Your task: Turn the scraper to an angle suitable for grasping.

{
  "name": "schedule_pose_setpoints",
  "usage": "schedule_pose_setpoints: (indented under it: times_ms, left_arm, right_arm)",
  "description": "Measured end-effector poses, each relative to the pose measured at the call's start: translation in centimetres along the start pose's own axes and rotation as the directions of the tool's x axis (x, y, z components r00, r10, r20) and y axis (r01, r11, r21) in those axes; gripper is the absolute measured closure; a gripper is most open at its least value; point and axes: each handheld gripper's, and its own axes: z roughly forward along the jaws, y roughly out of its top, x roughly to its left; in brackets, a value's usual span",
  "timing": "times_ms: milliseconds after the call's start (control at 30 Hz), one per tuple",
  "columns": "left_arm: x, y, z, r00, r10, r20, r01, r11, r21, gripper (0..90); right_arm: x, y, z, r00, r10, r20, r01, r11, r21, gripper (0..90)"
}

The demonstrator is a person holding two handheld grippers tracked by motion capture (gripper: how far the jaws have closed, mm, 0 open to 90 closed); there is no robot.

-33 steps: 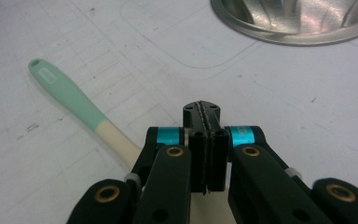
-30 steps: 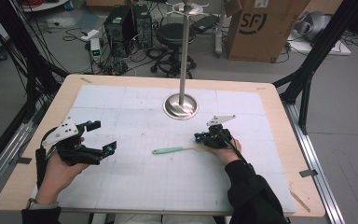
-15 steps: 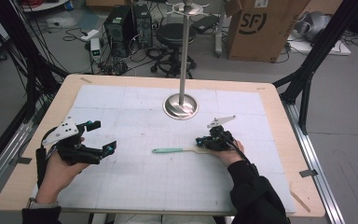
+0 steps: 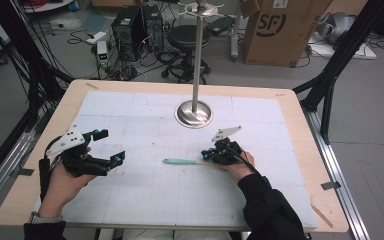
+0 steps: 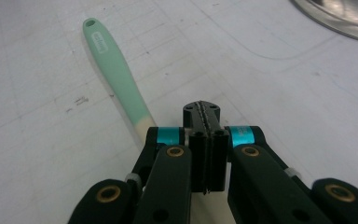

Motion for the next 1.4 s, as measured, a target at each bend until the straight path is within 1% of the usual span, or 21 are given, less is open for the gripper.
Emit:
schedule_pose_setpoints:
  times_ms: [67, 167, 233, 300, 333, 467, 600, 700, 733, 767, 800, 833, 967, 1000, 1067, 1100, 1133, 1200, 1233, 1267, 1400]
  left_arm:
    - [0.1, -0.1, 0.0, 1.0, 0.0, 0.0, 0.0, 1.0, 0.004, 1.7]
    - [0.1, -0.1, 0.0, 1.0, -0.001, 0.0, 0.001, 1.0, 0.004, 1.7]
    - [0.1, -0.1, 0.0, 1.0, 0.0, 0.001, 0.0, 1.0, 0.005, 1.7]
    - [0.1, -0.1, 0.0, 1.0, -0.001, 0.003, 0.001, 1.0, 0.006, 1.7]
    - [0.1, -0.1, 0.0, 1.0, -0.001, 0.003, 0.001, 1.0, 0.006, 1.7]
    - [0.1, -0.1, 0.0, 1.0, -0.002, 0.001, 0.002, 1.0, 0.002, 1.7]
    - [0.2, -0.1, -0.1, 1.0, -0.003, -0.001, 0.003, 1.0, 0.004, 1.7]
    - [0.2, -0.1, -0.1, 1.0, -0.003, 0.0, 0.003, 1.0, 0.005, 1.7]
    - [0.2, -0.1, -0.1, 1.0, -0.004, 0.0, 0.004, 1.0, 0.004, 1.7]
    - [0.2, -0.1, 0.0, 1.0, -0.001, 0.001, 0.001, 1.0, 0.003, 1.7]
    - [0.2, 0.0, 0.0, 1.0, -0.005, 0.003, 0.005, 1.0, 0.002, 1.7]
    - [0.3, 0.0, 0.0, 1.0, -0.003, 0.003, 0.003, 1.0, 0.003, 1.7]
    - [0.2, 0.0, 0.3, 1.0, -0.003, 0.008, 0.003, 1.0, 0.002, 1.7]
    - [0.2, 0.1, 0.3, 1.0, 0.001, 0.01, -0.001, 1.0, 0.002, 1.7]
    - [0.1, 0.1, 0.5, 0.9999, 0.0, 0.014, 0.0, 1.0, 0.003, 1.7]
    - [0.1, 0.2, 0.5, 0.9999, 0.004, 0.015, -0.004, 1.0, 0.004, 1.7]
    - [0.1, 0.2, 0.6, 0.9999, 0.003, 0.013, -0.003, 1.0, 0.002, 1.7]
    - [0.1, 0.2, 0.7, 0.9999, 0.003, 0.015, -0.003, 1.0, 0.007, 1.7]
    - [0.1, 0.2, 0.7, 0.9999, 0.0, 0.014, 0.0, 1.0, 0.005, 1.7]
    - [0.1, 0.2, 0.8, 0.9999, 0.003, 0.015, -0.003, 1.0, 0.005, 1.7]
    - [0.1, 0.2, 0.9, 0.9998, 0.004, 0.018, -0.004, 0.9999, 0.011, 1.7]
  right_arm:
    - [0.1, 0.1, 0.2, 1.0, 0.003, 0.004, -0.003, 1.0, 0.001, 90.0]
    - [-0.1, -0.1, 0.0, 0.9991, 0.029, -0.03, -0.029, 1.0, 0.011, 90.0]
    - [0.0, -0.2, -0.2, 0.9984, 0.034, -0.044, -0.033, 0.999, 0.026, 90.0]
    - [0.2, -0.3, -0.4, 0.9984, 0.03, -0.048, -0.029, 0.999, 0.035, 90.0]
    - [0.3, -0.3, -0.5, 0.9984, 0.024, -0.05, -0.023, 0.999, 0.035, 90.0]
    - [0.6, -0.7, -0.8, 0.9963, 0.049, -0.071, -0.046, 0.998, 0.042, 90.0]
    - [0.9, -1.0, -1.1, 0.9952, 0.045, -0.086, -0.041, 0.998, 0.048, 90.0]
    - [1.6, -1.3, -1.5, 0.995, 0.044, -0.09, -0.038, 0.997, 0.06, 90.0]
    - [1.6, -1.3, -1.5, 0.995, 0.044, -0.09, -0.038, 0.997, 0.06, 90.0]
    - [2.0, -1.3, -1.6, 0.9956, 0.037, -0.086, -0.03, 0.997, 0.075, 90.0]
    - [2.0, -1.3, -1.6, 0.9956, 0.037, -0.086, -0.03, 0.997, 0.075, 90.0]
    - [2.6, -1.3, -1.7, 0.9961, 0.029, -0.084, -0.022, 0.996, 0.086, 90.0]
    - [3.3, -1.4, -2.0, 0.9935, 0.04, -0.106, -0.028, 0.994, 0.11, 90.0]
    - [3.3, -1.4, -2.0, 0.9935, 0.04, -0.106, -0.028, 0.994, 0.11, 90.0]
    - [3.6, -1.8, -2.1, 0.9903, 0.055, -0.128, -0.041, 0.994, 0.106, 90.0]
    - [3.6, -1.8, -2.1, 0.9903, 0.055, -0.128, -0.041, 0.994, 0.106, 90.0]
    - [3.7, -1.9, -2.1, 0.99, 0.065, -0.125, -0.053, 0.994, 0.094, 90.0]
    - [3.7, -1.9, -2.1, 0.9895, 0.066, -0.129, -0.054, 0.994, 0.095, 90.0]
    - [3.8, -1.8, -2.2, 0.9916, 0.036, -0.124, -0.024, 0.995, 0.096, 90.0]
    - [3.8, -1.7, -2.2, 0.992, 0.028, -0.123, -0.017, 0.995, 0.096, 90.0]
    - [3.5, -1.0, -3.0, 0.9933, 0.028, -0.112, -0.024, 0.999, 0.042, 90.0]
